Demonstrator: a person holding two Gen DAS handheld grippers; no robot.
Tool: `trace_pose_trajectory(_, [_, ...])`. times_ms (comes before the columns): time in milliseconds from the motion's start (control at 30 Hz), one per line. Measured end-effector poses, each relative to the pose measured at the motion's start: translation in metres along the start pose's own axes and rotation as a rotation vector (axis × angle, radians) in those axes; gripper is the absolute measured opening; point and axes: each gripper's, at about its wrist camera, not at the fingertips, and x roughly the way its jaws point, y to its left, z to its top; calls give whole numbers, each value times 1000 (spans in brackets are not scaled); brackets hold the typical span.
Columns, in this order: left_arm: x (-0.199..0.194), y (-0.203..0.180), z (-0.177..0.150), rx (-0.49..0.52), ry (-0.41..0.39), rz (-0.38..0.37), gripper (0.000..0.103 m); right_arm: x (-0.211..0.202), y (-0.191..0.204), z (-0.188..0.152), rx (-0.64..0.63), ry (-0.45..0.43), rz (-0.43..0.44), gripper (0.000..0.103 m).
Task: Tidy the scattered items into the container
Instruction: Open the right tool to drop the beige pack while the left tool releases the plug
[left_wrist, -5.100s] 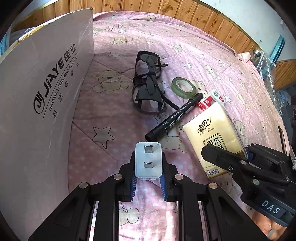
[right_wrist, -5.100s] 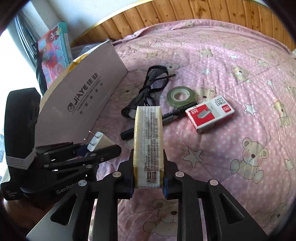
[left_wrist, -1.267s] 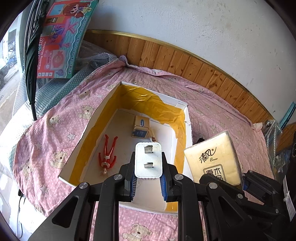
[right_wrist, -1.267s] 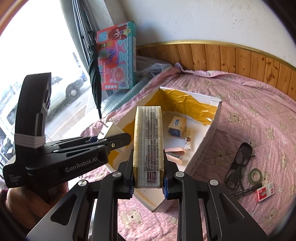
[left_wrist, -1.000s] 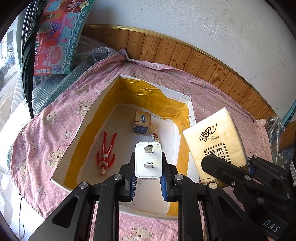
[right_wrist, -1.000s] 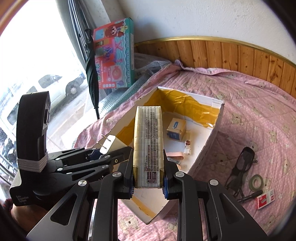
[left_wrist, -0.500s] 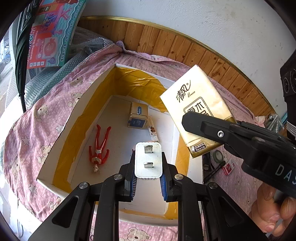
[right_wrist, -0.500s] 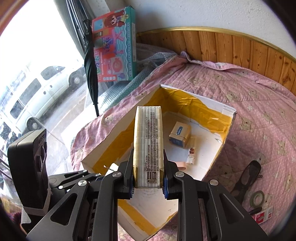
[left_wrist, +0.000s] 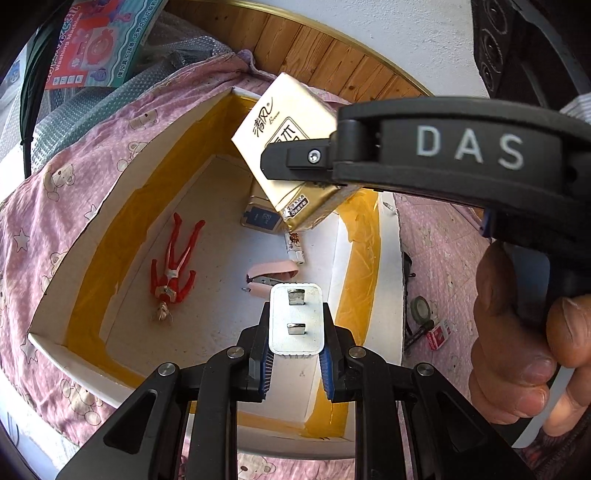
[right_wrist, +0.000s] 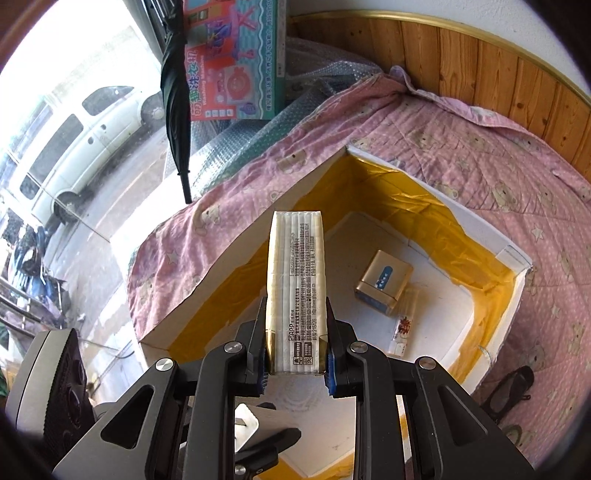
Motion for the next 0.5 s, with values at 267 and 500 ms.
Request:
trace_pose_trajectory(267, [10, 10, 14, -47, 9, 12, 22, 35, -9, 23, -9, 77, -8, 24])
trace_pose_trajectory(500, [24, 13, 16, -53, 32, 21, 22, 54, -15, 28, 0, 105, -8, 24])
